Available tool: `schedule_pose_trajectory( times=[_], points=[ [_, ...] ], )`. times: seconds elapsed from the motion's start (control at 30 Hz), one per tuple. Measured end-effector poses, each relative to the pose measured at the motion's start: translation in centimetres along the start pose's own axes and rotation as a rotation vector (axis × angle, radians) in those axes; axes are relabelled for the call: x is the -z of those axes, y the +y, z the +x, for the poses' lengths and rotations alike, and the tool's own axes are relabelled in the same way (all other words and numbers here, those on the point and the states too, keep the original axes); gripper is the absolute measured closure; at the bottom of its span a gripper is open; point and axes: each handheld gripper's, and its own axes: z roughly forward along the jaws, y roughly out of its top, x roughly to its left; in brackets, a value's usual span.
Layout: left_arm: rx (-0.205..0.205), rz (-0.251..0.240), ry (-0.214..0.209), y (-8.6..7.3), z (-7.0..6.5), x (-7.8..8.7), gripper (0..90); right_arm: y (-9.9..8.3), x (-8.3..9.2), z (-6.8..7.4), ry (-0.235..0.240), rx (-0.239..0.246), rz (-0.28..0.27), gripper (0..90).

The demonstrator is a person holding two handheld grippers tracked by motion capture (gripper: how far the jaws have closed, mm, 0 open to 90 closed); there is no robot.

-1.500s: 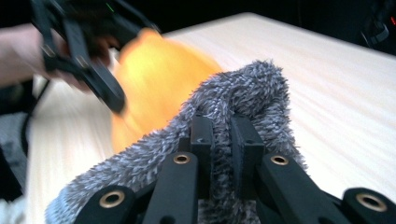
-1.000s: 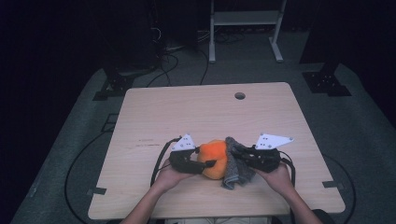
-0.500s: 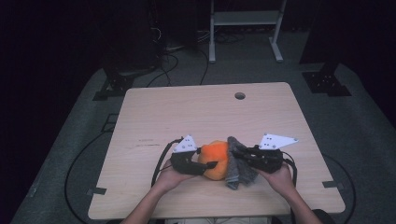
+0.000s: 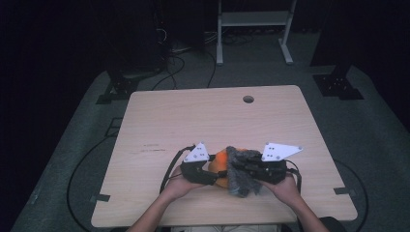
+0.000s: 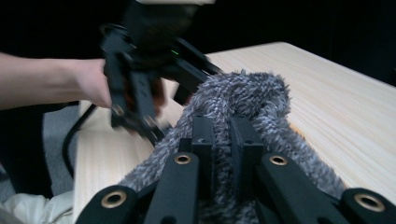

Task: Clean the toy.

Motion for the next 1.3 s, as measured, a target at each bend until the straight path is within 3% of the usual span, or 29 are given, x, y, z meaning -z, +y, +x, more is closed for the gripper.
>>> schedule_pose_trajectory(
  times=[0.03, 0.1, 0.2, 0.3, 0.37, 0.43, 0.53, 0.67, 0.73, 0.77, 0.83, 0.93, 0.97, 1.03, 1.17, 1.23, 1.3],
  points=[
    [-0.012, 0.007, 0.007, 0.1, -0.2, 0.0, 37.3, 0.2, -0.2, 0.3, -0.001, 0.016, 0.007, 81.4],
    [0.003, 0.005, 0.005, -0.1, 0.1, 0.2, 38.4, 0.4, -0.5, 0.4, -0.023, 0.045, 0.04, 81.4],
    [0.027, -0.009, 0.0, -0.4, 0.5, 0.4, 38.8, -0.2, 0.1, -0.5, -0.057, 0.02, 0.052, 81.5],
    [0.013, -0.007, -0.046, -0.5, 0.5, 0.4, 35.0, -1.3, 1.1, -1.8, -0.084, -0.025, 0.069, 81.5],
    [0.018, -0.012, -0.065, -0.4, 0.6, 0.5, 28.9, -1.8, 1.5, -2.1, -0.083, -0.043, 0.074, 81.4],
    [0.025, -0.016, -0.065, -0.3, 0.6, 0.4, 29.5, -2.0, 1.7, -2.0, -0.096, -0.042, 0.079, 81.4],
    [0.013, -0.018, -0.033, -0.2, 0.3, 0.3, 36.9, -1.7, 1.8, -1.5, -0.094, -0.019, 0.073, 81.5],
    [0.016, -0.026, -0.009, 0.1, -0.2, -0.5, 40.5, -0.5, 0.8, 0.5, -0.012, 0.039, 0.034, 81.5],
    [0.012, -0.022, 0.003, 0.1, -0.3, -0.6, 41.1, -0.1, 0.2, 1.1, -0.019, 0.074, 0.06, 81.5],
    [0.018, -0.021, 0.001, 0.0, -0.1, -0.4, 41.3, -0.2, 0.1, 1.0, -0.021, 0.085, 0.065, 81.5],
    [0.04, -0.029, 0.003, -0.3, 0.2, -0.1, 41.5, -0.6, 0.4, 0.3, -0.018, 0.053, 0.063, 81.6],
    [0.055, -0.035, -0.003, -0.4, 0.6, 0.1, 41.6, -1.7, 1.4, -0.8, -0.071, 0.032, 0.099, 81.6],
    [0.05, -0.033, -0.006, -0.4, 0.6, 0.1, 41.5, -2.1, 1.7, -1.1, -0.093, 0.031, 0.11, 81.5],
    [0.025, -0.034, -0.005, -0.3, 0.2, -0.2, 41.6, -2.5, 2.3, -1.5, -0.091, 0.001, 0.109, 81.5],
    [-0.04, -0.019, -0.026, -0.1, -0.7, -0.4, 41.5, -1.7, 2.9, -1.6, -0.071, -0.032, 0.032, 81.4],
    [-0.065, -0.011, -0.052, 0.0, -0.9, -0.3, 36.1, -1.7, 2.5, -1.8, -0.065, -0.03, 0.065, 81.3],
    [-0.06, -0.051, -0.087, -0.1, -0.6, 0.1, 26.4, -2.1, 2.2, -1.9, -0.043, -0.038, 0.079, 81.2]
  ],
)
